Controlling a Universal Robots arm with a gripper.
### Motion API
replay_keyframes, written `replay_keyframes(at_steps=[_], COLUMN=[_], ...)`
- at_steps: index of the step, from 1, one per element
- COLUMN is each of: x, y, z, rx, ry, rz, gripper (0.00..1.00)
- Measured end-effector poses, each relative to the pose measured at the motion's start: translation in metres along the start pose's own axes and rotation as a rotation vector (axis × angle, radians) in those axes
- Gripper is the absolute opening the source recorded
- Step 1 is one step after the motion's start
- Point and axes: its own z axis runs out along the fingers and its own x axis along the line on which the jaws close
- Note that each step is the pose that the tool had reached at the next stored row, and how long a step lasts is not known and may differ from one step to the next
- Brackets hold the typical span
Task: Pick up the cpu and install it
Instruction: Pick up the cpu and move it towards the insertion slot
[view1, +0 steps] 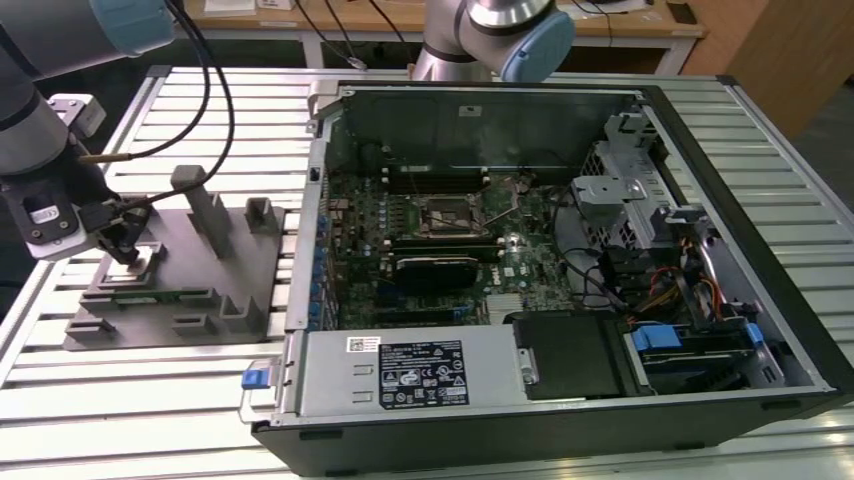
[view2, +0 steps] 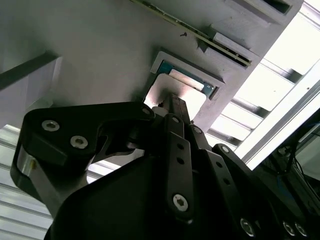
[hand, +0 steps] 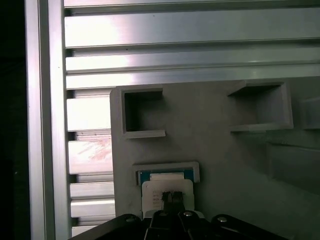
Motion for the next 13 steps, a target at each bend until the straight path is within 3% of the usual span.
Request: replay_keyframes(at_steps=[6, 10, 13], x=[0.0, 0.0, 0.0], y=[0.0, 0.0, 0.0], z=[0.0001, 0.0002, 0.0002], rx=[-0.0002, -0.0002, -0.0002], ry=[-0.0002, -0.0002, -0.0002], rz=[0.0, -0.001, -0.001], gripper=[0.11, 0.23, 0.41])
